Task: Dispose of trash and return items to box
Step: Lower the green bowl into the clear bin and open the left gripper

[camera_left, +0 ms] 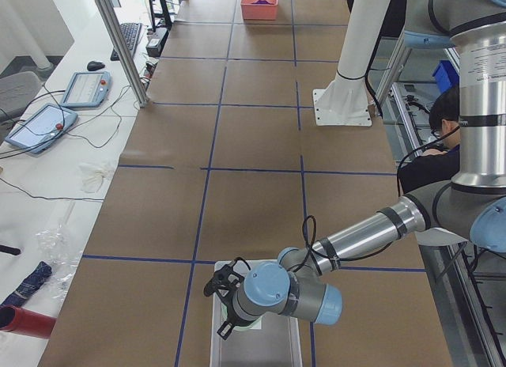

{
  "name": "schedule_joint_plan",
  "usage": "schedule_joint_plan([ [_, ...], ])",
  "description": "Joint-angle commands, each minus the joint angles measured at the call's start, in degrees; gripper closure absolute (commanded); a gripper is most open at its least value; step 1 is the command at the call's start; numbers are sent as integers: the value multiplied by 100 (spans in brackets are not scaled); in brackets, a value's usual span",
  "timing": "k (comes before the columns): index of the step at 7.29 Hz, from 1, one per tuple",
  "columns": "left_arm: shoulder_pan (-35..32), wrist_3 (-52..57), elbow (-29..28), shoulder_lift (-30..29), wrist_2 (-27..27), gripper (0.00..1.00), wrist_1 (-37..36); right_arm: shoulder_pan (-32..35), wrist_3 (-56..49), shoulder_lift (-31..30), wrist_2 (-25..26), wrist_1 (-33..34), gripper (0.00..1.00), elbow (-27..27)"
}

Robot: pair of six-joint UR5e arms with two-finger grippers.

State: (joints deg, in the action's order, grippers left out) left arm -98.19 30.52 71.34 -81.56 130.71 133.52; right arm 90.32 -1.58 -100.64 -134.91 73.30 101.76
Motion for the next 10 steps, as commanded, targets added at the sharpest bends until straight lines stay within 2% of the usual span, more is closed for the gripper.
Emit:
schedule_joint_plan([
  [1,19,-141,-146,43,16,69,157,-14,0,1,0,-9,0,1],
  [2,28,-195,-155,61,25,42,253,-41,9,1,0,-9,0,1],
  [3,36,-204,-129,52,25,0,263,-50,35,1,0,0,0,10],
  [4,45,-413,89,35,16,0,254,-58,53,1,0,0,0,10],
  [5,106,-1181,752,43,25,0,176,-58,61,1,9,0,0,10],
  [6,368,-1806,1150,17,25,0,-86,-58,88,-8,18,0,0,10],
  [7,658,-2796,2120,-9,25,0,-915,-67,88,-8,18,9,0,10],
  [8,774,-2988,3096,-88,8,0,-2159,-58,97,-8,18,9,0,19],
  [9,801,-2955,3497,-576,-27,0,-3320,-58,105,-8,-8,0,0,10],
  [10,792,-2877,3449,-528,42,0,-3558,-50,79,-69,26,0,0,10],
])
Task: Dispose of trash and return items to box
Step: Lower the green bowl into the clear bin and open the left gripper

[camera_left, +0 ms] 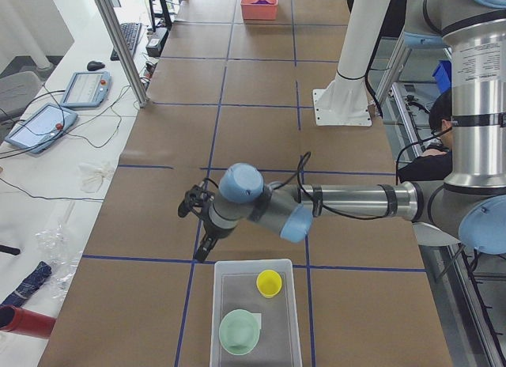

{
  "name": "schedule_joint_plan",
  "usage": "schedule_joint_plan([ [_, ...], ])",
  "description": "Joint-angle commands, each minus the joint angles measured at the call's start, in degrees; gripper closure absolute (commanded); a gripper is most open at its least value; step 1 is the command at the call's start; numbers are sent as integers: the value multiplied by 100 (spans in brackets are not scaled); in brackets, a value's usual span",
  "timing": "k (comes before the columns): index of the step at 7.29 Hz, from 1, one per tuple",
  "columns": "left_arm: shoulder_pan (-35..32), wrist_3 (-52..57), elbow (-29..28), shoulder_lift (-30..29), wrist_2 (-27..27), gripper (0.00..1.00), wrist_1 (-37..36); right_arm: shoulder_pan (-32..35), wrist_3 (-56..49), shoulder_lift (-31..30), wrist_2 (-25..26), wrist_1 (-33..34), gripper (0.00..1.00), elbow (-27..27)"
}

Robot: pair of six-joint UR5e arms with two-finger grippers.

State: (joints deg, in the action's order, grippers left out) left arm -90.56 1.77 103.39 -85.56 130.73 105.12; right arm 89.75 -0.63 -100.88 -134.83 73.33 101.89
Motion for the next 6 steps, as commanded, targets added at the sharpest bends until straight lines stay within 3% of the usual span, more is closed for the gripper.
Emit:
schedule_joint_plan([
  [1,56,-19,26,-110,171,0,-1304,7,-129,-176,27,67,0,-46],
  [2,56,-2,-168,-128,320,0,-1963,7,-112,-369,-69,67,0,-90],
  [3,30,16,-196,72,321,0,-2004,7,-130,-684,-87,-11,0,-99],
  [6,39,-28,-302,259,269,0,-2066,-273,-130,-609,-70,286,0,-56],
])
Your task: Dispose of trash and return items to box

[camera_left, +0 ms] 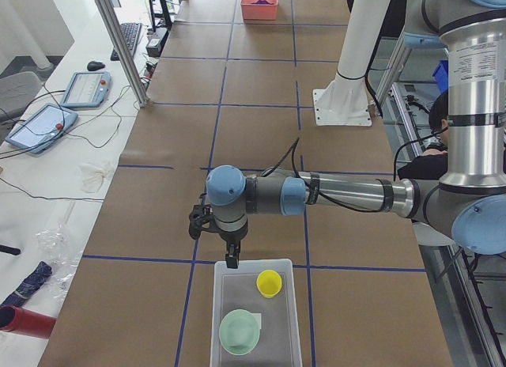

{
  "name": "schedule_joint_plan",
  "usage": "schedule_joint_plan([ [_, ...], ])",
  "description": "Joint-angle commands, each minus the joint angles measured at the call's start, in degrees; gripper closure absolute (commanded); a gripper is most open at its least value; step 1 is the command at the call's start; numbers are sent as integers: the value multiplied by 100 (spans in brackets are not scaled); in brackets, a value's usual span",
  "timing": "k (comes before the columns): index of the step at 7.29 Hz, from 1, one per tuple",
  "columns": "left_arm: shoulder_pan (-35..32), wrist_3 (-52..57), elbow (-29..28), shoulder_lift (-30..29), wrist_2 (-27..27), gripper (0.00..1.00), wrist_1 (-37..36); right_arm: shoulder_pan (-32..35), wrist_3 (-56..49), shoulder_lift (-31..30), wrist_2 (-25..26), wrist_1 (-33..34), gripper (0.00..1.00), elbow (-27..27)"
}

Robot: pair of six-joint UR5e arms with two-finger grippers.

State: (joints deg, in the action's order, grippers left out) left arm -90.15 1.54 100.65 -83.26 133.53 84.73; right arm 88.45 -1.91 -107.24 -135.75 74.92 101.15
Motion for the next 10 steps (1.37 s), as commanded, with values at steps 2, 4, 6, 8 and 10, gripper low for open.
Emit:
schedule_joint_plan([
  [2,-11,74,112,-14,-11,0,78,-136,50,464,75,1263,0,298],
  [4,-47,688,156,169,41,0,561,-135,59,458,163,1412,0,502],
  [6,-47,716,130,117,-11,0,562,-144,33,458,172,1412,0,493],
  [8,-47,716,60,64,-11,0,571,-144,-3,440,172,1412,0,476],
  [10,-64,716,113,91,-20,0,562,-144,-3,440,172,1412,0,458],
])
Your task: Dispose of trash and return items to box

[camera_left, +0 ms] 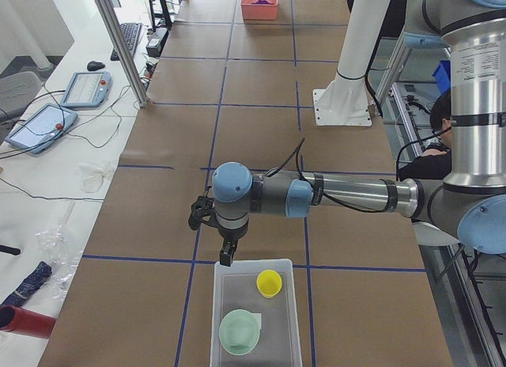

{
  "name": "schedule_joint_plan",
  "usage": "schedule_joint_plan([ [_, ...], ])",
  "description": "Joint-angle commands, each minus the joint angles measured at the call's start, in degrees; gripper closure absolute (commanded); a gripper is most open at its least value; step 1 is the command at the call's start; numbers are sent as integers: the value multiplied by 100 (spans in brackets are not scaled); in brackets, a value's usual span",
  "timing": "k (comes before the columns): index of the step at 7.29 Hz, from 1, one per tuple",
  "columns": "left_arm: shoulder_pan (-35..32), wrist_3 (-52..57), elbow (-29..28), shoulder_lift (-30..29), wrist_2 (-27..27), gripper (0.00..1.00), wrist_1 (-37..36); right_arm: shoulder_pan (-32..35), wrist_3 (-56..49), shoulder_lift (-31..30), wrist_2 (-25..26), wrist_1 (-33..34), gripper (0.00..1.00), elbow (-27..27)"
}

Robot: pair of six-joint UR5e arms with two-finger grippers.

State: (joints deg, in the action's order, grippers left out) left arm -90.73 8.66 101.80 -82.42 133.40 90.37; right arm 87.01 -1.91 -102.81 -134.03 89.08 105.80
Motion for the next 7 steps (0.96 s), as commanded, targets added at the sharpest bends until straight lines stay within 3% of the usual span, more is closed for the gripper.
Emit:
schedule_joint_plan([
  [1,-6,-4,-2,6,-7,0,-2,-9,-3,-2,0,4,0,-7],
  [7,3,-22,-64,6,2,0,-2,-9,-3,-2,-9,4,0,-7],
])
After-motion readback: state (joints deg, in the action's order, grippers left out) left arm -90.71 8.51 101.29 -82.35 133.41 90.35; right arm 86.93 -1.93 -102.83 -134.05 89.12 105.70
